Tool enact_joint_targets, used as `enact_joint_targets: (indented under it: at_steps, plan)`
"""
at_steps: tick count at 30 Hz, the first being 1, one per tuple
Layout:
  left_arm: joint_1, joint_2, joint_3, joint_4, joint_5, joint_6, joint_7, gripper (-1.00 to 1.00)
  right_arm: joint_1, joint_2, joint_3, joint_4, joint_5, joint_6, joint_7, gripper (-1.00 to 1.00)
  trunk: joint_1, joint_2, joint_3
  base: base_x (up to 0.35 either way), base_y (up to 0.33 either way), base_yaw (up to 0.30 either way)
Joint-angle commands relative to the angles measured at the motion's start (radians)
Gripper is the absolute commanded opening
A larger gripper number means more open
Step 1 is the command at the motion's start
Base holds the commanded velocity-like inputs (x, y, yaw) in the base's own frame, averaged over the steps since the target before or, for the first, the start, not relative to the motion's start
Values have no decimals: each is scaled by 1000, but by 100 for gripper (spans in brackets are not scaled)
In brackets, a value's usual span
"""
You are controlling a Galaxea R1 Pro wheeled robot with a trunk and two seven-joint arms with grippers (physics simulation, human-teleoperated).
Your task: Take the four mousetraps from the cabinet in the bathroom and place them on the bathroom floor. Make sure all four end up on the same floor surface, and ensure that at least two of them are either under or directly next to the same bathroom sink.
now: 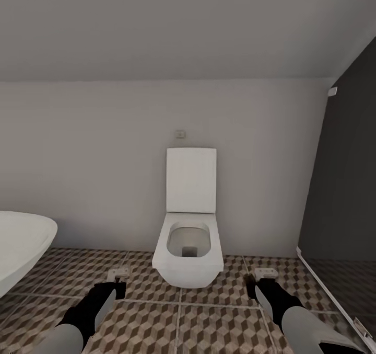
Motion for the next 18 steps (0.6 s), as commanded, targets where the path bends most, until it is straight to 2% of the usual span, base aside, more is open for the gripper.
enact_joint_targets:
  at_steps: [1,4,7,10,18]
  plan:
    - [0,2,-7,6,7,5,6,-100,0,2,-5,-2,11,4,3,-100,0,-1,-5,0,0,0]
    - [0,3,-7,36,7,-22,5,-100,0,3,-5,-2,13,3,4,-100,2,-2,-17,0,0,0]
    - [0,1,-7,66,6,-93,4,-100,0,3,-4,-2,13,2,5,-100,3,-2,-28,0,0,0]
    - [0,1,-7,75,6,-123,3,-100,0,3,-4,-2,13,2,5,-100,4,-3,-40,0,0,0]
    - [0,2,-7,79,5,-139,3,-100,0,3,-4,-2,13,2,5,-100,8,-5,-71,0,0,0]
